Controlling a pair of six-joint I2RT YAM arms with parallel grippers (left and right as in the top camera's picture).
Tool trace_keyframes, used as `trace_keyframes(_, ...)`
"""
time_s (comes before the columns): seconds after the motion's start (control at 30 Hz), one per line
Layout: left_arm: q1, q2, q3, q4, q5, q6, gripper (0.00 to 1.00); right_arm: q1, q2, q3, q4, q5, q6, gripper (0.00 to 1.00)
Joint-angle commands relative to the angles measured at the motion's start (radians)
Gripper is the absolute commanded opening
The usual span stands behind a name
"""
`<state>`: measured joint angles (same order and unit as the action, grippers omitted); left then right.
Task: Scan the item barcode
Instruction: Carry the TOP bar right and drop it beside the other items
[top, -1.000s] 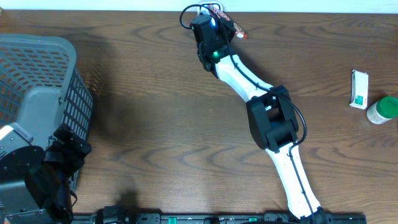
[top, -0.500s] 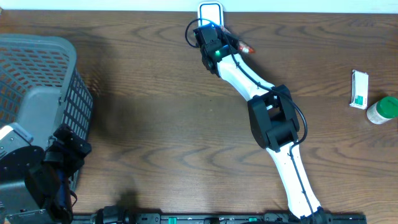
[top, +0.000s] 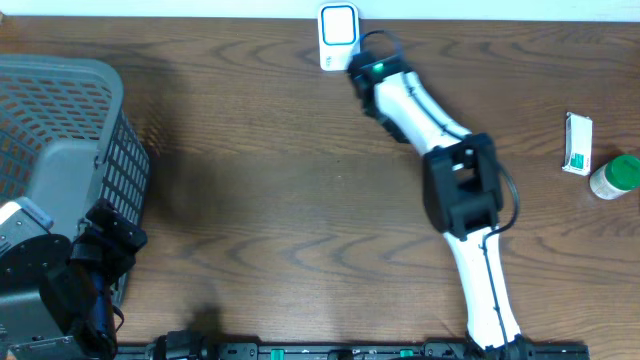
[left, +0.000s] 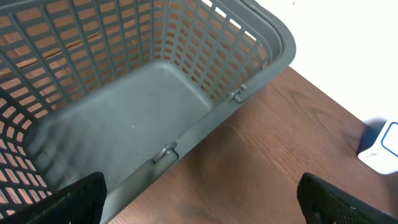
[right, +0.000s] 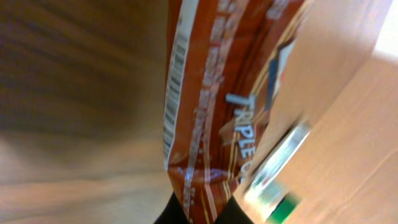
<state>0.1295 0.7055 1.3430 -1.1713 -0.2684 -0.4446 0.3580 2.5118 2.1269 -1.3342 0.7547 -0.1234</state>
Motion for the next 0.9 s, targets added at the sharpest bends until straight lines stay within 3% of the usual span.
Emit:
trace_keyframes(0.0, 0.005, -0.002, 0.002, -0.003, -0.013, 0.005, 0.98, -0.142, -0.042, 0.002, -0.059, -0.030, 0.318, 0.01)
trace_keyframes(0.27, 0.005, -0.002, 0.002, -0.003, -0.014, 0.005, 0.98, -0.426, -0.042, -0.071, -0.084, -0.031, 0.502, 0.01)
trace_keyframes(0.5, 0.005, -0.002, 0.002, -0.003, -0.013, 0.005, 0.98, -0.626, -0.043, -0.085, -0.117, -0.018, 0.520, 0.02)
trace_keyframes(0.53, 0.005, -0.002, 0.002, -0.003, -0.013, 0.005, 0.98, -0.640, -0.046, -0.084, -0.117, -0.036, 0.519, 0.17)
trace_keyframes(0.57, 0.005, -0.002, 0.002, -0.003, -0.014, 0.005, 0.98, -0.652, -0.050, -0.080, -0.117, -0.068, 0.506, 0.49)
trace_keyframes(0.63, 0.005, -0.002, 0.002, -0.003, -0.014, 0.005, 0.98, -0.668, -0.066, -0.060, -0.106, -0.169, 0.412, 0.93)
trace_keyframes(0.67, 0.005, -0.002, 0.002, -0.003, -0.013, 0.005, 0.98, -0.668, -0.076, -0.051, -0.103, -0.203, 0.383, 0.99)
trace_keyframes(0.87, 0.005, -0.002, 0.002, -0.003, -0.014, 0.005, 0.98, -0.651, -0.247, 0.018, -0.085, -0.417, 0.332, 0.99)
